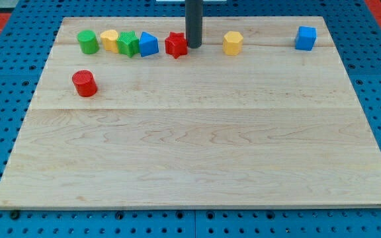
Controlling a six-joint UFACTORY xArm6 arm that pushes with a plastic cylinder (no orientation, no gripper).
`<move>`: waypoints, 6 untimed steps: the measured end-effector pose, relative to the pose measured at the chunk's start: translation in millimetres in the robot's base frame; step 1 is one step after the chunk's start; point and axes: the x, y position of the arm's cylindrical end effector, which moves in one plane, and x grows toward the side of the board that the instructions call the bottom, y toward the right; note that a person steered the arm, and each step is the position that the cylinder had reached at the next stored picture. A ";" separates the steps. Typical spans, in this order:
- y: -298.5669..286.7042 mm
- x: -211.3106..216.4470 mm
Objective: Move the red circle to the right of the red star
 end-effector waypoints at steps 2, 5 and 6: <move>-46.5 122.1; -255.2 82.6; -210.3 61.2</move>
